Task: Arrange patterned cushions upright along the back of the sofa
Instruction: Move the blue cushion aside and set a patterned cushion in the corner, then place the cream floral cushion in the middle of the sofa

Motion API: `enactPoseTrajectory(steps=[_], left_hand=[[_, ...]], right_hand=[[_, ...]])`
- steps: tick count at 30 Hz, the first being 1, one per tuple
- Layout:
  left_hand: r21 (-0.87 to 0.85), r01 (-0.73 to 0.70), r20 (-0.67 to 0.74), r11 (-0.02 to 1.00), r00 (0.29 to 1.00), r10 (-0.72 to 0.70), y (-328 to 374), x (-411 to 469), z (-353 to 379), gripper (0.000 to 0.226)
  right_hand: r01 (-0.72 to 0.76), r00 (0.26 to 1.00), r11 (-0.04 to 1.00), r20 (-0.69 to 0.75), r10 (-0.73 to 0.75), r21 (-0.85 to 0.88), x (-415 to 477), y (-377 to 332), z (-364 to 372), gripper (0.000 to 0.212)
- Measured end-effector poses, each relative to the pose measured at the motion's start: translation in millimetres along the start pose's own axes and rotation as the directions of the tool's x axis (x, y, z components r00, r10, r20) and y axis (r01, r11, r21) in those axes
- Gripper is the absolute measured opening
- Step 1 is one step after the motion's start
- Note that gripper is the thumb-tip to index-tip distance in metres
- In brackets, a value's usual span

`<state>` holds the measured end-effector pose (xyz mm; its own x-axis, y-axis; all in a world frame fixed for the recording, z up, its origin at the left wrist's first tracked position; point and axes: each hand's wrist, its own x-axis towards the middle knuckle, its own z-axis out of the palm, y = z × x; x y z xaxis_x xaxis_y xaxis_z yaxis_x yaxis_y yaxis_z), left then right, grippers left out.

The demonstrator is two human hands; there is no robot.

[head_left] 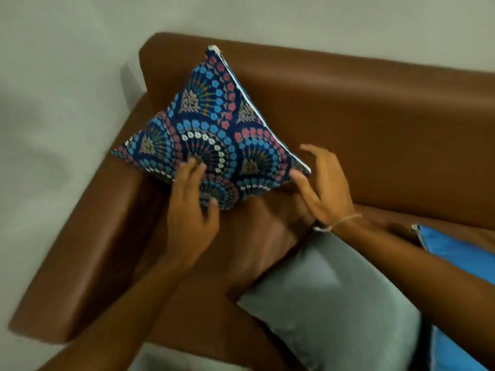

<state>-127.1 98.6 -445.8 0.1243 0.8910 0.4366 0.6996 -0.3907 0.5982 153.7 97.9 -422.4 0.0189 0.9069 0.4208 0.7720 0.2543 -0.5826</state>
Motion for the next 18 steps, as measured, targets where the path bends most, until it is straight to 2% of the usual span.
enactPoseTrajectory(steps=[2,4,6,8,10,11,14,16,17,18], left_hand=[[-0.012,-0.119,0.159,0.993,0.98,0.119,31.6,-71.0,15.3,0.068],[-0.04,-0.211,0.363,0.977,0.908,0.211,58.1,-138.8,33.6,0.078],[-0.038,-0.303,0.546,0.952,0.792,0.274,76.0,-192.8,53.2,0.089],[-0.001,-0.422,0.697,0.907,0.649,0.303,85.2,-231.3,71.6,0.099],[0.046,-0.525,0.804,0.85,0.524,0.28,90.7,-257.4,88.8,0.11],[0.075,-0.553,0.837,0.83,0.487,0.249,91.2,-266.3,96.8,0.116],[0.169,-0.595,0.866,0.786,0.471,0.171,84.3,-281.9,119.3,0.129],[0.22,-0.612,0.852,0.76,0.5,0.156,81.4,-288.5,137.6,0.132],[0.251,-0.599,0.838,0.761,0.528,0.139,82.0,-290.2,145.1,0.13],[0.285,-0.578,0.814,0.765,0.567,0.125,82.8,-290.8,153.5,0.124]], right_hand=[[0.008,0.996,1.0,0.089,-0.005,-0.024,-78.1,15.7,-32.2,0.048],[-0.024,0.978,0.995,0.205,0.043,-0.095,-160.6,34.0,-61.2,0.047],[-0.048,0.943,0.985,0.317,0.099,-0.164,-235.0,48.8,-86.2,0.053],[-0.09,0.889,0.973,0.422,0.175,-0.214,-296.0,58.9,-103.3,0.074],[-0.14,0.846,0.947,0.463,0.266,-0.288,-346.9,67.4,-117.3,0.079],[-0.137,0.829,0.931,0.475,0.294,-0.337,-368.7,72.0,-121.5,0.08],[0.014,0.746,0.872,0.586,0.317,-0.489,-417.3,90.5,-117.4,0.097],[0.113,0.763,0.833,0.584,0.276,-0.541,-432.3,104.3,-101.5,0.086],[0.11,0.775,0.817,0.564,0.286,-0.566,-430.4,107.6,-91.4,0.08],[0.065,0.776,0.812,0.541,0.325,-0.58,-423.8,108.7,-80.4,0.087]])
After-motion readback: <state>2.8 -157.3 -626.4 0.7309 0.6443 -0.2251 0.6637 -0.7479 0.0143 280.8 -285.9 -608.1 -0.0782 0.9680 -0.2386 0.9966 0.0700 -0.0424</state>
